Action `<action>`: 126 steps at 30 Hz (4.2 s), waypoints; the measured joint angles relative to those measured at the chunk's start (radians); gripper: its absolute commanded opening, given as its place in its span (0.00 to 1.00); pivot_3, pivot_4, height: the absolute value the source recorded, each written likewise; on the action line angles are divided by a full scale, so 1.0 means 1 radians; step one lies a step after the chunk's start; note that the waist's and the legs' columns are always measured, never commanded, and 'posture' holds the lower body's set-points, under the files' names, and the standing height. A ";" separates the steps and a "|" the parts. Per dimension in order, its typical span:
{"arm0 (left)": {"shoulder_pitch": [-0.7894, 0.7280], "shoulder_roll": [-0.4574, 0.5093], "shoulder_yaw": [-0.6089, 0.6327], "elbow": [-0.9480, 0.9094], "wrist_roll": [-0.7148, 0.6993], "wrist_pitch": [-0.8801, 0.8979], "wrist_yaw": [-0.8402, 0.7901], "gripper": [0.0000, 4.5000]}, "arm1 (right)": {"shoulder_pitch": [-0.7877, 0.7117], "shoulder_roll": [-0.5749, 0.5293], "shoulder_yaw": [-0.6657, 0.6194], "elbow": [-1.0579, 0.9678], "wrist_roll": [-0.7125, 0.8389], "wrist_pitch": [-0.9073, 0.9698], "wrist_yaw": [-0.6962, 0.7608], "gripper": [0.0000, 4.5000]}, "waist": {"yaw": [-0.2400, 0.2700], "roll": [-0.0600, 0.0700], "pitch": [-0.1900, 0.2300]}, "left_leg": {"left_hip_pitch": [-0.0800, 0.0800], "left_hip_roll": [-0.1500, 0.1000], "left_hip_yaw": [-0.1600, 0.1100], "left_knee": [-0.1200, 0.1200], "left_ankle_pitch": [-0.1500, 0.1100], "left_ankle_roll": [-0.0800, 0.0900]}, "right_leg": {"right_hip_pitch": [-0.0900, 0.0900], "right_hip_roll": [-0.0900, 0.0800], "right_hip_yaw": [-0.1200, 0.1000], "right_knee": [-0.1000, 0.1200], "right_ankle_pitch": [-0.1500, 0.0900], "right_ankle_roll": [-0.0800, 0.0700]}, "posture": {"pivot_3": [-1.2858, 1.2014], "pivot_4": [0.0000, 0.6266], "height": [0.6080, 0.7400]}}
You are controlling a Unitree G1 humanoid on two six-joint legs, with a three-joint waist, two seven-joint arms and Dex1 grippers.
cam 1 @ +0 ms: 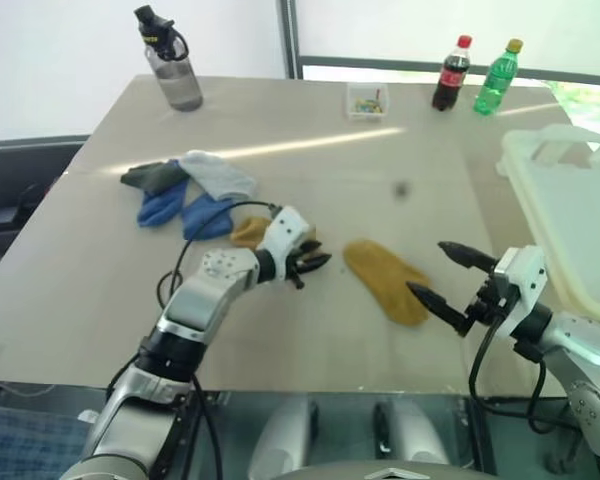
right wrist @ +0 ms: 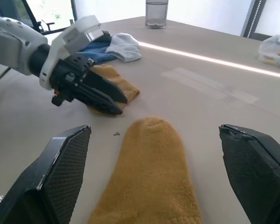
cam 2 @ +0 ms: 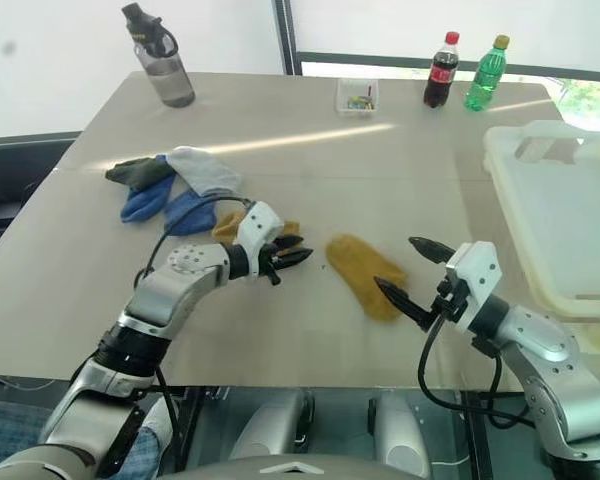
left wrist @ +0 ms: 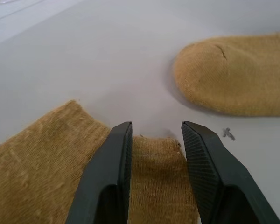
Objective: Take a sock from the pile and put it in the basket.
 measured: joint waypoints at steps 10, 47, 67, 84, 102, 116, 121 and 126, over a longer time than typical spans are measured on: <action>-0.107 -0.086 0.046 0.137 -0.070 -0.002 -0.119 0.39 | 0.060 -0.165 0.085 -0.035 -0.162 0.116 -0.016 1.00 | -0.012 0.000 0.000 | 0.002 0.000 0.001 0.002 0.000 0.000 | 0.000 0.003 0.000 0.004 0.000 0.001 | 0.52 0.24 1.00; 0.142 0.068 0.114 -0.250 -0.173 0.501 -0.217 0.01 | -0.166 -0.177 0.204 0.081 -0.337 0.221 -0.048 0.00 | -0.027 0.000 0.000 | 0.003 0.002 -0.001 0.002 0.000 0.000 | 0.001 0.003 0.000 0.005 0.000 0.000 | 0.52 0.24 1.00; 0.238 -0.014 0.204 -0.394 -0.284 0.538 0.027 1.00 | -0.182 -0.180 0.213 0.161 -0.335 0.171 0.051 0.85 | -0.027 0.000 0.000 | 0.003 0.002 0.000 0.002 0.000 0.000 | 0.001 0.003 0.000 0.005 0.000 0.000 | 0.52 0.24 1.00; 0.250 0.104 0.260 -0.420 -0.213 0.305 0.045 1.00 | -0.160 -0.160 -0.084 -0.016 0.098 0.238 0.167 0.85 | -0.023 0.000 0.000 | 0.003 0.002 0.000 0.001 0.000 0.000 | 0.000 0.002 0.001 0.004 0.000 0.000 | 0.52 0.24 1.00; 0.219 0.176 0.045 -0.129 0.183 -0.269 0.008 0.72 | -0.185 -0.138 -0.063 -0.032 0.128 0.251 0.107 0.85 | -0.002 0.000 0.000 | 0.003 0.001 0.000 0.001 0.000 0.000 | 0.001 -0.001 -0.001 0.003 0.000 0.000 | 0.52 0.24 1.00; 0.192 0.098 0.074 -0.063 0.187 -0.265 0.008 0.02 | -0.148 -0.140 -0.061 -0.040 0.112 0.222 0.112 0.85 | -0.004 0.000 0.000 | 0.003 0.002 0.000 0.001 0.000 0.000 | 0.001 0.000 -0.001 0.004 0.000 0.000 | 0.52 0.24 1.00; 0.177 0.041 0.146 -0.078 0.104 -0.207 0.033 0.02 | -0.148 -0.141 -0.060 -0.038 0.099 0.207 0.119 0.85 | -0.004 0.000 0.001 | 0.002 0.001 0.000 0.001 0.000 0.000 | 0.000 0.001 -0.002 0.004 0.000 0.000 | 0.52 0.24 1.00; 0.126 -0.014 0.210 -0.179 0.011 -0.108 0.064 0.02 | -0.148 -0.141 -0.057 -0.036 0.085 0.195 0.126 0.85 | -0.003 0.000 0.001 | 0.002 0.001 -0.001 0.001 0.000 0.000 | 0.001 0.000 -0.002 0.004 0.000 0.001 | 0.52 0.24 1.00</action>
